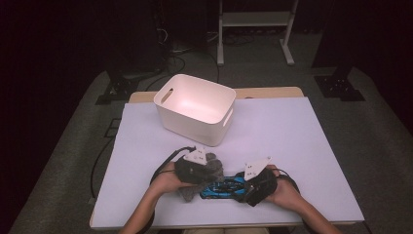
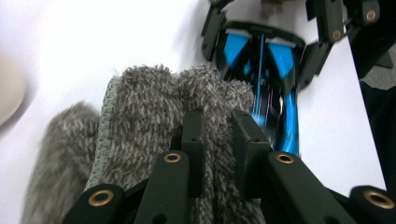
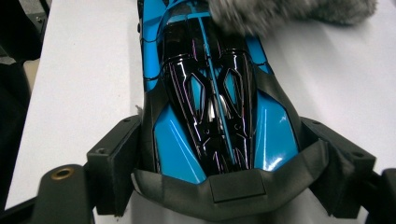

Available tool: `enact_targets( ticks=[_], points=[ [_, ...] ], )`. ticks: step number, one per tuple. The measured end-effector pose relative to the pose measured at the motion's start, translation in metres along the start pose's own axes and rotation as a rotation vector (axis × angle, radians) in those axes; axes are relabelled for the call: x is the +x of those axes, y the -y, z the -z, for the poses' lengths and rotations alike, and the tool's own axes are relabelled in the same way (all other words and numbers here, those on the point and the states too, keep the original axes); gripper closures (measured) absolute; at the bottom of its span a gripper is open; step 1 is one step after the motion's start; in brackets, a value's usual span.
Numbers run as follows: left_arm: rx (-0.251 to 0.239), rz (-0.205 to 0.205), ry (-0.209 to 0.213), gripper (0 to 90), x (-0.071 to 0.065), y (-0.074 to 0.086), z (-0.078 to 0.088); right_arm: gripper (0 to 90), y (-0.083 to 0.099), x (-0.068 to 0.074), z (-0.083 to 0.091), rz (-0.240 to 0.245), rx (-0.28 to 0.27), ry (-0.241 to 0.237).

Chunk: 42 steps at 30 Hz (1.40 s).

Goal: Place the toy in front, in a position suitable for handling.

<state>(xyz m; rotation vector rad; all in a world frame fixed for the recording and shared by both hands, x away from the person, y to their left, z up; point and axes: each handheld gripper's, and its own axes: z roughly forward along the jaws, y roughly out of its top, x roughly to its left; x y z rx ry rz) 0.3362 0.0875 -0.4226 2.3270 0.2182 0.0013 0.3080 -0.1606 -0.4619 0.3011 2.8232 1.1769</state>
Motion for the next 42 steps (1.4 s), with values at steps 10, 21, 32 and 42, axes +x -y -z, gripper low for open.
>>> enact_targets(
  ticks=[10,21,32,42],
  points=[
    [0.018,-0.005,0.048,77.1,0.001,-0.012,-0.008,19.0,-0.001,0.0,0.001,-0.008,0.001,-0.004],
    [0.001,0.02,0.066,77.0,0.005,-0.006,-0.006,22.8,0.004,0.001,0.011,0.049,0.04,0.01],
    [0.041,-0.075,0.132,77.0,-0.013,-0.033,-0.015,24.8,0.008,-0.001,0.011,0.006,0.003,-0.006],
    [0.13,-0.139,0.169,77.4,-0.028,-0.051,-0.041,24.8,0.009,0.001,0.008,0.005,-0.024,0.01]
  ],
)
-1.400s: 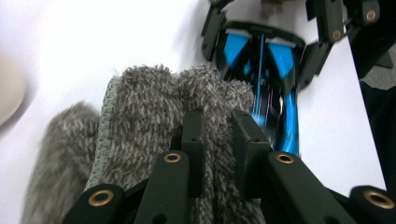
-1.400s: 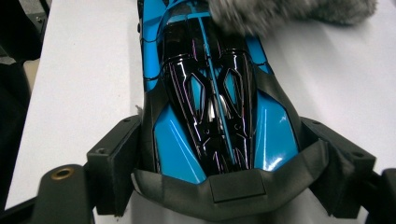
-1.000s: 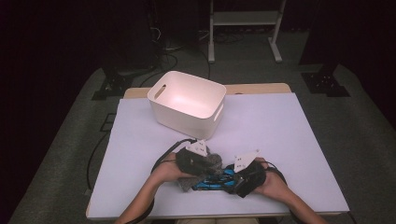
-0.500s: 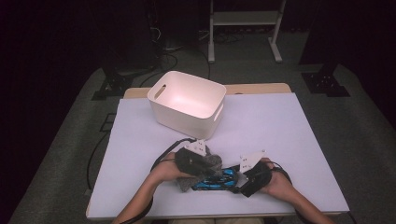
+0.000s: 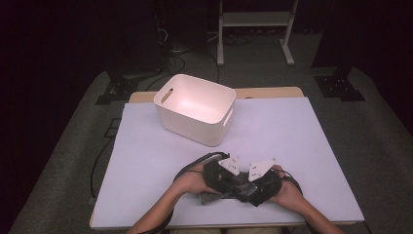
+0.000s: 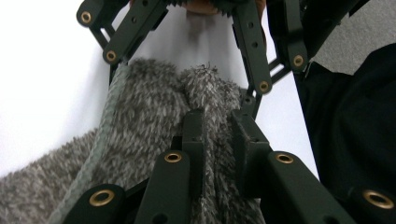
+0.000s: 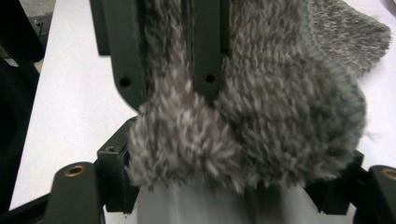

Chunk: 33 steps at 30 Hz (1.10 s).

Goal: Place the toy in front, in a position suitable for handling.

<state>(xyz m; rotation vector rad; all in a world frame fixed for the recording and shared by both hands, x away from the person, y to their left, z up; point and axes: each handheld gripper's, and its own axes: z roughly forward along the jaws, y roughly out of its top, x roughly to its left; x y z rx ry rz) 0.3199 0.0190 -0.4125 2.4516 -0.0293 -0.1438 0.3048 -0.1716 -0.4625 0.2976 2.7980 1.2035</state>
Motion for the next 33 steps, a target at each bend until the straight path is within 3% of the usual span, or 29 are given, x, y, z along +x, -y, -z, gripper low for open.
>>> enact_targets(
  ticks=[6,11,16,20,22,24,33],
  points=[
    [-0.037,0.027,0.01,77.2,0.003,0.011,0.008,25.1,-0.001,0.001,0.0,-0.007,0.001,0.0],
    [-0.045,0.0,0.028,76.6,-0.004,-0.001,-0.005,25.1,-0.001,0.001,0.0,-0.007,0.004,-0.001],
    [-0.017,0.007,0.003,76.8,0.001,0.002,0.0,25.1,0.0,0.0,0.0,-0.005,0.0,0.002],
    [-0.035,0.033,-0.015,77.0,0.006,0.01,0.011,25.1,0.0,0.0,0.0,-0.007,-0.001,0.001],
    [-0.025,0.044,-0.067,76.9,0.009,0.012,0.017,25.1,0.0,0.0,0.0,-0.008,0.0,0.001],
    [-0.033,0.064,-0.06,76.8,0.013,0.013,0.018,25.1,-0.001,0.0,0.0,-0.01,0.001,0.001],
    [-0.009,0.035,-0.038,75.9,0.018,-0.006,-0.004,25.0,0.0,0.001,0.0,-0.018,0.0,-0.007]
  ],
)
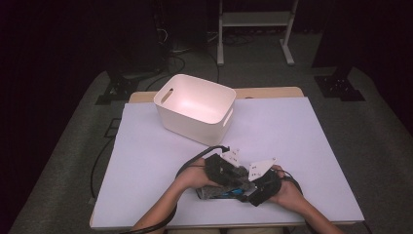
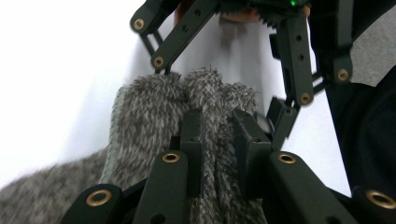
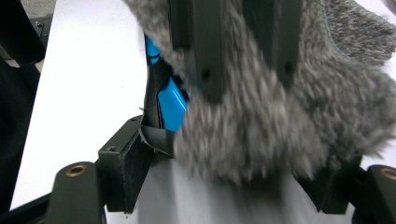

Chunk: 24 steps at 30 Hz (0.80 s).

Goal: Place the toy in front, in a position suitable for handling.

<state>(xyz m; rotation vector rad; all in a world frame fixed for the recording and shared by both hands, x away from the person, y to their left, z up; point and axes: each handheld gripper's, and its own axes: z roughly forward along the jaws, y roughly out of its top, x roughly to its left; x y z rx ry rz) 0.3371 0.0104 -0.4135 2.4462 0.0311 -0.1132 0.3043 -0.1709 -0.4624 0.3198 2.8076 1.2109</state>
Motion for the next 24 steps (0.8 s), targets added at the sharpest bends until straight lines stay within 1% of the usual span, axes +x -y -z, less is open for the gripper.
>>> enact_targets(
  ticks=[4,7,12,16,18,21,24],
  points=[
    [0.017,-0.012,-0.01,76.1,-0.002,0.003,0.004,25.1,0.0,0.0,0.0,0.001,-0.003,0.003],
    [0.012,0.008,-0.008,76.0,0.001,0.008,0.011,25.1,0.0,0.0,0.0,-0.001,-0.001,0.007],
    [0.0,0.027,-0.009,76.0,0.001,0.02,0.023,25.2,0.0,0.0,0.0,0.007,0.001,0.01],
    [-0.017,0.076,-0.023,76.1,0.005,0.038,0.04,25.2,0.0,0.0,0.0,0.004,0.0,0.007],
    [-0.012,0.094,-0.042,76.1,0.005,0.047,0.047,25.2,0.0,0.0,0.0,0.004,0.0,0.006],
    [0.003,0.118,-0.058,76.0,0.004,0.061,0.054,25.2,0.0,-0.001,0.0,0.014,0.0,0.009],
    [0.002,0.136,-0.066,76.0,0.003,0.074,0.062,25.2,0.0,-0.001,0.0,0.013,-0.001,0.007]
  ],
)
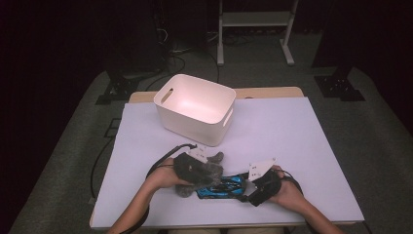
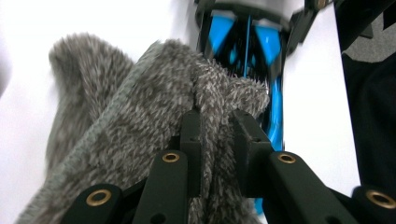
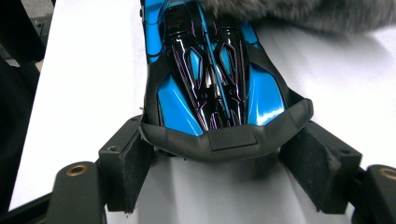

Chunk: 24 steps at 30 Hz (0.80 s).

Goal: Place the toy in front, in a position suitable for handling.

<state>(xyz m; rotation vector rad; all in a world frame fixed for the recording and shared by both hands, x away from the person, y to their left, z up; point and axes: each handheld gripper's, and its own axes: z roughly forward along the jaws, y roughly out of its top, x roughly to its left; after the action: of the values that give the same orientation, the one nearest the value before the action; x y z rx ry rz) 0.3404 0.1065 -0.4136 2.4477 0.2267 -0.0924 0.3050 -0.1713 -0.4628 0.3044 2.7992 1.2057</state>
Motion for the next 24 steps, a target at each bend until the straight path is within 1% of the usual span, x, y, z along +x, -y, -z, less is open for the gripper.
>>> enact_targets(
  ticks=[3,4,6,8,10,12,15,17,19,21,23,24],
  points=[
    [-0.02,0.021,0.012,76.0,-0.002,0.009,0.003,25.2,0.0,0.0,0.0,-0.002,0.0,0.0],
    [-0.026,0.028,0.017,76.0,-0.002,0.009,0.003,25.2,0.0,0.0,0.0,-0.002,0.0,-0.001],
    [-0.034,0.026,0.028,76.0,-0.004,0.008,0.002,25.1,0.0,0.0,0.0,-0.004,-0.001,-0.001],
    [-0.048,0.015,0.055,76.0,-0.006,0.002,-0.001,25.2,0.0,0.0,0.0,-0.004,-0.001,-0.002],
    [-0.05,-0.002,0.069,76.0,-0.01,-0.004,-0.005,25.2,0.0,0.0,0.0,-0.005,-0.001,-0.001],
    [-0.045,-0.026,0.082,76.0,-0.014,-0.014,-0.011,25.2,0.0,0.0,0.0,-0.006,-0.001,-0.002],
    [-0.038,-0.073,0.101,76.0,-0.021,-0.03,-0.02,25.1,0.0,0.0,0.0,-0.008,-0.002,-0.002],
    [-0.025,-0.101,0.113,76.0,-0.026,-0.038,-0.028,25.1,0.0,0.0,0.0,-0.006,-0.001,0.001],
    [-0.014,-0.119,0.12,75.9,-0.028,-0.041,-0.033,25.1,0.0,0.001,0.0,-0.007,0.0,0.001],
    [-0.022,-0.108,0.127,75.9,-0.026,-0.039,-0.032,25.2,0.0,0.001,0.0,-0.005,0.0,0.002],
    [-0.032,-0.093,0.129,75.9,-0.025,-0.033,-0.029,25.2,0.0,0.001,0.0,-0.004,-0.001,0.003],
    [-0.034,-0.093,0.127,75.9,-0.025,-0.031,-0.027,25.2,0.0,0.001,0.0,-0.006,0.0,0.003]
  ],
)
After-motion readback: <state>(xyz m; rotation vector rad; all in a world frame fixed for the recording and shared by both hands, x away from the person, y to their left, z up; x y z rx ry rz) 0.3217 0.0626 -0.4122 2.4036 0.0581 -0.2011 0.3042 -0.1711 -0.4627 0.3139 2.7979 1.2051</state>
